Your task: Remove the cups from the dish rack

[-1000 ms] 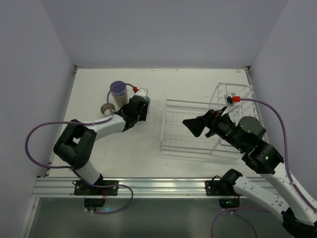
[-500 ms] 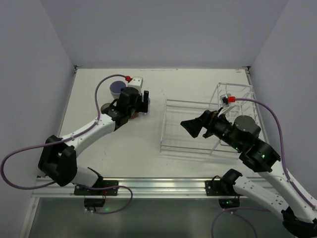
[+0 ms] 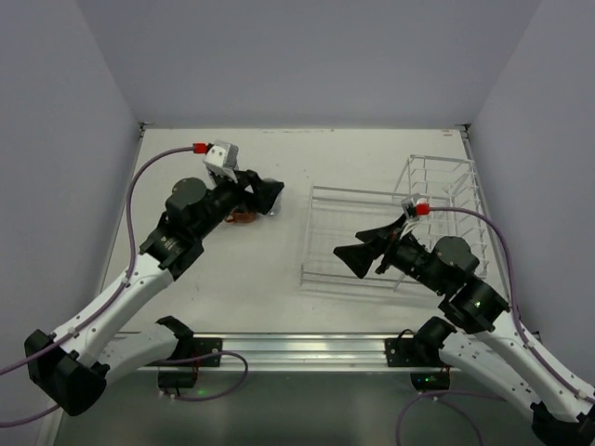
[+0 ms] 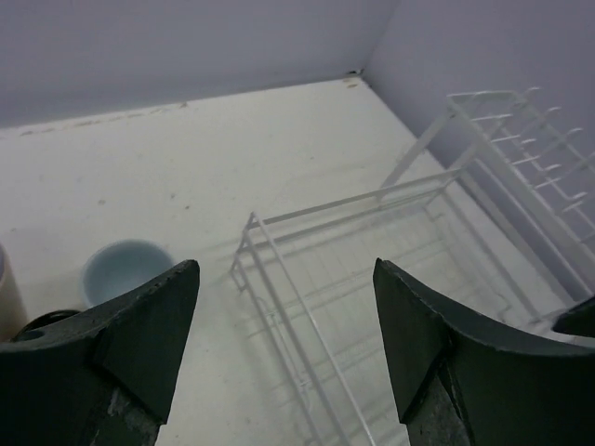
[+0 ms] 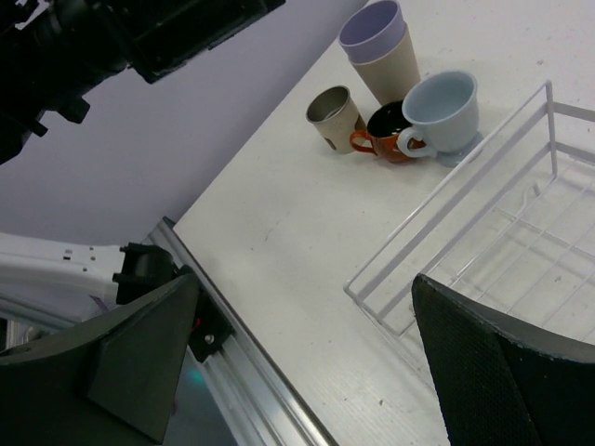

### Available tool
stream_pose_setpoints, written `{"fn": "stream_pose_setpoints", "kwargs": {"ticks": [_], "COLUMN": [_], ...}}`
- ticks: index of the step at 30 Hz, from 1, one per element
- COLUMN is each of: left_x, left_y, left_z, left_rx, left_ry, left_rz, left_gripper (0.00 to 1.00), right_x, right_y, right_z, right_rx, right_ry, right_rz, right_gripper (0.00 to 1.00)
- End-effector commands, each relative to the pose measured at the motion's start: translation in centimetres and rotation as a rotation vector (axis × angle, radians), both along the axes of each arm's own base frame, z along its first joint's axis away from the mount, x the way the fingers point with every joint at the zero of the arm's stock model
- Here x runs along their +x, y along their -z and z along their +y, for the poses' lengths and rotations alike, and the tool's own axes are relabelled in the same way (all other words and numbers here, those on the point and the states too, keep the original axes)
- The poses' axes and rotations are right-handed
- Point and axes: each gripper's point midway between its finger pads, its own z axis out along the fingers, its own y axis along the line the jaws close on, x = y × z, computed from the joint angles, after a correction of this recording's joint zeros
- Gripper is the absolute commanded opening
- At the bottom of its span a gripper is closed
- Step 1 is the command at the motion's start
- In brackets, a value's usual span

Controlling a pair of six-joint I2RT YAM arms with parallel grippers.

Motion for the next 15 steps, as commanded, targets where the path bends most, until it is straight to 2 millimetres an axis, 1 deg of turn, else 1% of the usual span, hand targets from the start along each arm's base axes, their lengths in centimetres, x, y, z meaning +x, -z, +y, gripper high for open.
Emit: {"fn": "stream_pose_setpoints", "kwargs": {"ticks": [1,5,6,8,9,10,11,12,13,14,15], "left_x": [-3.8,-6.8,-7.8,-9.2,-10.2,-10.7,-11.7,-12.3,-12.7,-13.5,-14.2], "left_y": [-3.0,-2.3,-2.2,-1.8,-1.4,-1.1,-1.9,-1.7,-0.7,-1.2,-1.0], "left_z": [-2.4,-2.8,-2.6,-2.6,-2.5,-2.5,-2.2,-2.1,-2.0,-1.6,-1.5], "left_rx": [-0.16,-0.238,-0.28,-0.307,-0.326,-0.331,-0.35,-0.359,-0.356,-0.365,-0.364], "left_ry": [0.222,0.331,0.353,0.401,0.433,0.45,0.471,0.489,0.495,0.506,0.529], "left_rz": [-0.115,-0.138,-0.158,-0.173,-0.179,-0.181,-0.222,-0.224,-0.211,-0.241,-0.248], "left_gripper": [0.79,0.76,0.76,0.75,0.75,0.75,0.75,0.75,0.75,0.75,0.75], "right_x": [-1.0,-1.9,-2.0,-2.9,-3.1,-3.6,-4.0,-4.2,-4.5,-4.8,-4.9], "right_y": [-2.2,-1.0,-0.3,-0.6,0.2,-0.1,0.0,0.4,0.4,0.7,1.1], "right_z": [0.6,0.7,0.9,0.8,0.9,0.8,0.8,0.9,0.9,1.0,1.0], "right_rx": [0.058,0.054,0.055,0.08,0.078,0.091,0.094,0.091,0.092,0.088,0.084], "right_ry": [-0.077,-0.126,-0.136,-0.167,-0.178,-0.196,-0.214,-0.229,-0.241,-0.255,-0.26], "right_rz": [-0.167,-0.197,-0.207,-0.255,-0.26,-0.279,-0.293,-0.292,-0.299,-0.3,-0.297], "right_gripper": [0.99,0.99,0.99,0.99,0.99,0.99,0.99,0.99,0.99,0.99,0.99]}}
